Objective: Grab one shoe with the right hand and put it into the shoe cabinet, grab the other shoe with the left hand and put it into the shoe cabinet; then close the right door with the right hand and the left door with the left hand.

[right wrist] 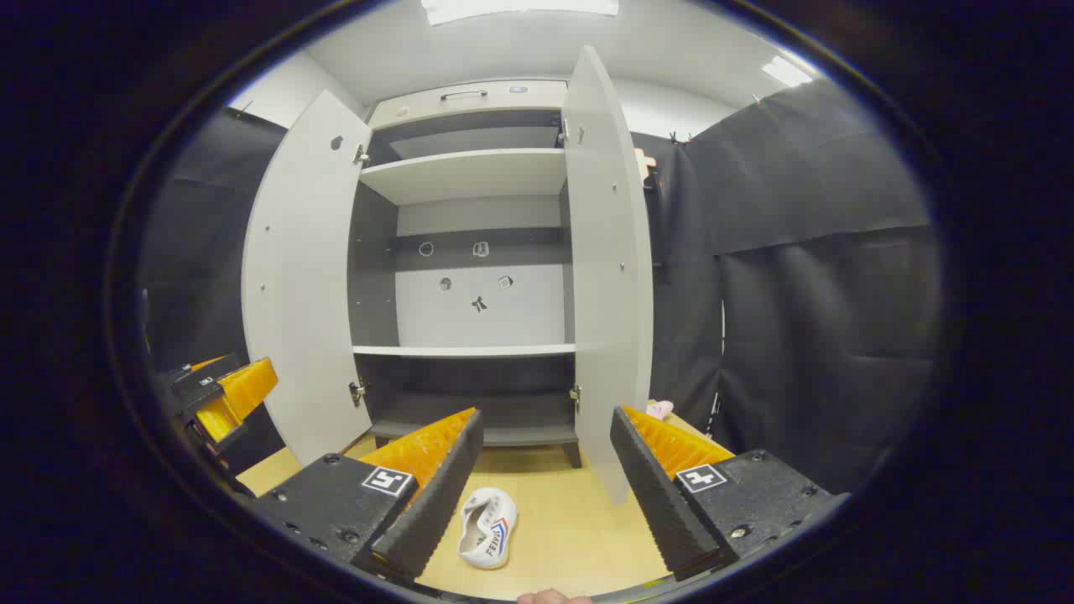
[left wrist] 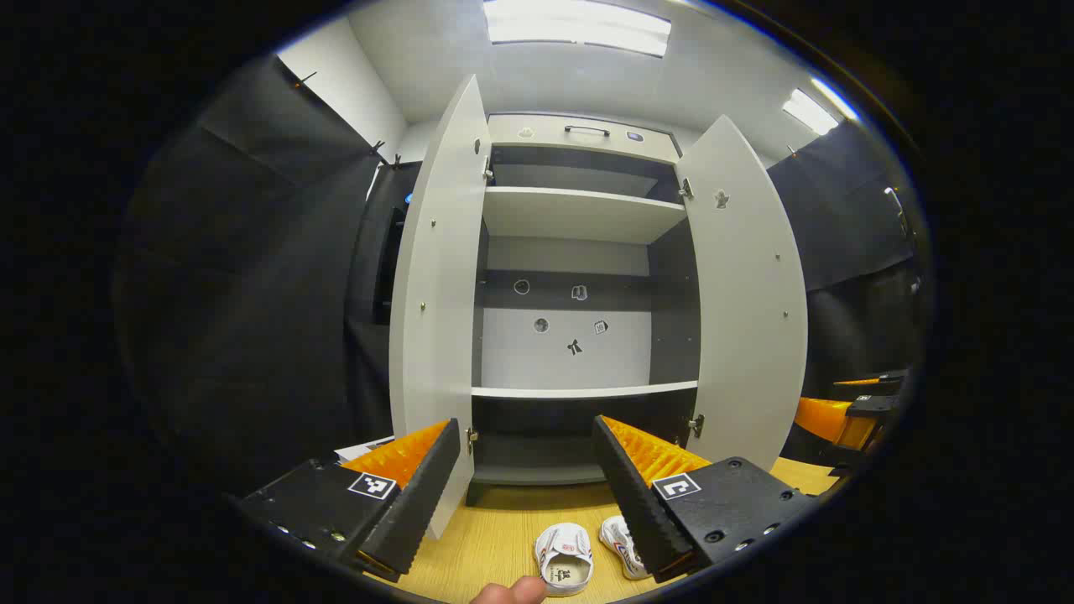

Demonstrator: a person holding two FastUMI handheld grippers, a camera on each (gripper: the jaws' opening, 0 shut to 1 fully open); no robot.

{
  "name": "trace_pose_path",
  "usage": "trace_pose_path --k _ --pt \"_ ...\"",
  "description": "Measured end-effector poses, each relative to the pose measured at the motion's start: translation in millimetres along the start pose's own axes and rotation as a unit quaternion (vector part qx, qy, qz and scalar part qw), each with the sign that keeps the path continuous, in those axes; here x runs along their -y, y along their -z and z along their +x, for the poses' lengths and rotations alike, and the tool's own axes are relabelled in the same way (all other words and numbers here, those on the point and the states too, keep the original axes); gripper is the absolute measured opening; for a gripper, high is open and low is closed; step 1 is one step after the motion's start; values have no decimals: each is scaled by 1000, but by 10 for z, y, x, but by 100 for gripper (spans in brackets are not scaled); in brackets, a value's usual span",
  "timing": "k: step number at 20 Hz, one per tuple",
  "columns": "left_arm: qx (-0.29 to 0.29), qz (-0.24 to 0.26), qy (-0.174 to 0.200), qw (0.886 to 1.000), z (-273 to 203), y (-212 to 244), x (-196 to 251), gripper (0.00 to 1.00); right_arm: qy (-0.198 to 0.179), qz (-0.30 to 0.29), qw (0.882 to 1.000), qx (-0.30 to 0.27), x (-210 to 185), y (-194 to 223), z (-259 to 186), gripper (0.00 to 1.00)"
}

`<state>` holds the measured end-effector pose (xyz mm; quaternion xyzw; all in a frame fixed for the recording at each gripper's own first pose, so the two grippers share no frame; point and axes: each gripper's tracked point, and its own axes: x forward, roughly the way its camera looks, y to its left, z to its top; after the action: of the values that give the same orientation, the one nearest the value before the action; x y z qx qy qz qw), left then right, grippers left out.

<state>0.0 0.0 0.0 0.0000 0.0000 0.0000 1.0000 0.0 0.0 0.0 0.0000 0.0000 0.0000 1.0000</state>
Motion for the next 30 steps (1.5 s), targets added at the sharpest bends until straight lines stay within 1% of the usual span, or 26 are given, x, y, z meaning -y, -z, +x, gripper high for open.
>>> trace_pose_path --k 4,5,7,8,9,10,12,13,14,15,18,20,21,22,23,24,26,27,30 --pt "3 1 3 1000 18 -13 27 95 -4 -7 1000 3 -25 -33 12 99" --pt "5 4 1 1000 30 -22 23 95 -5 -7 1000 4 -29 -34 10 100" --pt "4 11 -2 1000 43 -7 11 95 -5 -7 1000 6 -22 -48 16 99" --pt "5 12 -2 1000 48 -10 13 95 -4 -6 1000 6 -16 -58 23 94" --pt "7 12 0 1000 51 -12 19 95 -4 -5 1000 7 -10 -48 22 94" --pt "7 12 1 1000 53 -11 28 95 -3 -5 1000 6 -7 -43 25 99" --pt "5 12 2 1000 62 11 42 95 -4 -5 1000 5 -11 -48 38 99" --pt "5 11 4 1000 68 9 53 95 -5 -4 1000 5 -15 -47 43 94" --pt "7 12 5 1000 70 -2 55 95 -5 -3 1000 6 -17 -53 45 94" --pt "9 14 5 1000 73 -19 62 95 -6 -3 1000 7 -21 -56 49 99" --pt "13 15 6 1000 93 -38 72 95 -7 -8 1000 10 -26 -76 67 99" --pt "15 17 5 1000 95 -52 61 95 -8 -7 1000 12 -32 -81 71 94" --pt "15 17 5 1000 94 -49 65 95 -8 -7 1000 12 -37 -78 77 94" --pt "15 18 5 1000 96 -43 69 95 -8 -7 1000 12 -37 -78 82 99" --pt "14 18 6 1000 106 -38 64 95 -8 -8 1000 10 -44 -64 88 99" --pt "15 19 5 1000 105 -41 62 95 -9 -8 1000 9 -49 -50 91 94" --pt "13 19 5 1000 105 -27 61 95 -9 -7 1000 5 -59 -27 104 94" --pt "13 19 5 1000 101 -30 62 95 -10 -7 1000 2 -73 2 107 99" --pt "12 18 4 1000 102 -19 46 95 -17 -10 1000 -6 -135 82 141 99"
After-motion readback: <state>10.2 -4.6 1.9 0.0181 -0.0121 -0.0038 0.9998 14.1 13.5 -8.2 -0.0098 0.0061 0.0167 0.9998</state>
